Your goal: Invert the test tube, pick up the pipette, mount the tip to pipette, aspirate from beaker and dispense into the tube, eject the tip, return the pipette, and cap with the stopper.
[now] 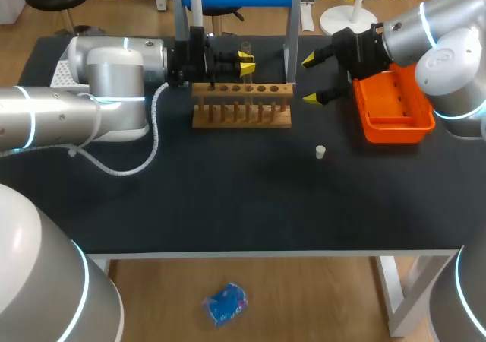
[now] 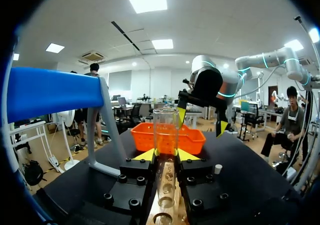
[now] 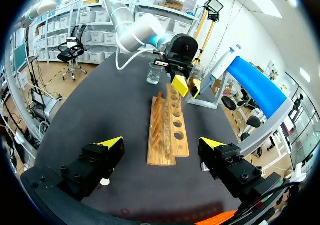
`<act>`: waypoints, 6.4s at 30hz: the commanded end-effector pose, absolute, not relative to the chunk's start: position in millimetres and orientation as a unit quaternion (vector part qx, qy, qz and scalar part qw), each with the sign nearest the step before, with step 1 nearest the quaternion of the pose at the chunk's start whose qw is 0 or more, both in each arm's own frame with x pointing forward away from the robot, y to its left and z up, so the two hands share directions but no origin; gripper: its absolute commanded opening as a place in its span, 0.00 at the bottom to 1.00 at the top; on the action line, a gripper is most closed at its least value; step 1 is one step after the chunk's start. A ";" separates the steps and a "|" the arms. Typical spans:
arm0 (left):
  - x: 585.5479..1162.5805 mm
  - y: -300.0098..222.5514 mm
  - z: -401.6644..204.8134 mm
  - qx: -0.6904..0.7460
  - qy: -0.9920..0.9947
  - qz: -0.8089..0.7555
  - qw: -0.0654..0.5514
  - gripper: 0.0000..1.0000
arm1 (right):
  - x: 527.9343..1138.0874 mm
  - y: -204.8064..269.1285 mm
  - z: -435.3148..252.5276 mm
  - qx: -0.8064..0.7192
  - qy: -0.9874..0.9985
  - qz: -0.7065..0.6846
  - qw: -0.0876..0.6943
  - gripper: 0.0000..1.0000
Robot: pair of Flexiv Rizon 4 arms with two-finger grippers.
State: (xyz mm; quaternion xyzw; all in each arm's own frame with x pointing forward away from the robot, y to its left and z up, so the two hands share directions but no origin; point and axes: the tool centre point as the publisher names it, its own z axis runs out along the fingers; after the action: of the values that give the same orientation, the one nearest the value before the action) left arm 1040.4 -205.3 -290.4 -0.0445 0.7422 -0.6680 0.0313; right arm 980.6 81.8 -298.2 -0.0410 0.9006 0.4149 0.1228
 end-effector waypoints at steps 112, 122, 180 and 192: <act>1002.8 -40.8 -214.7 -0.359 0.740 -0.516 0.240 1.00 | 903.1 132.7 -219.8 0.091 0.843 0.526 0.070 1.00; 988.9 -3.0 -222.1 -0.365 0.738 -0.512 0.245 1.00 | 882.9 149.6 -223.5 0.073 0.850 0.517 0.065 1.00; 995.7 143.2 -273.2 -0.406 0.733 -0.477 0.267 1.00 | 794.1 141.3 -274.6 -0.057 0.779 0.623 -0.035 1.00; 1000.9 176.9 -284.3 -0.384 0.743 -0.485 0.254 1.00 | 778.0 137.4 -285.1 -0.076 0.739 0.668 -0.040 1.00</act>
State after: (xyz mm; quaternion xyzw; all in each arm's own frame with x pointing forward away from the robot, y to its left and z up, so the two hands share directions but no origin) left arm 1000.5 170.6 -283.6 -0.3907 0.7395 -0.4805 0.2637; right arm 778.2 138.0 -281.5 -0.0756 0.7444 0.6623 -0.0396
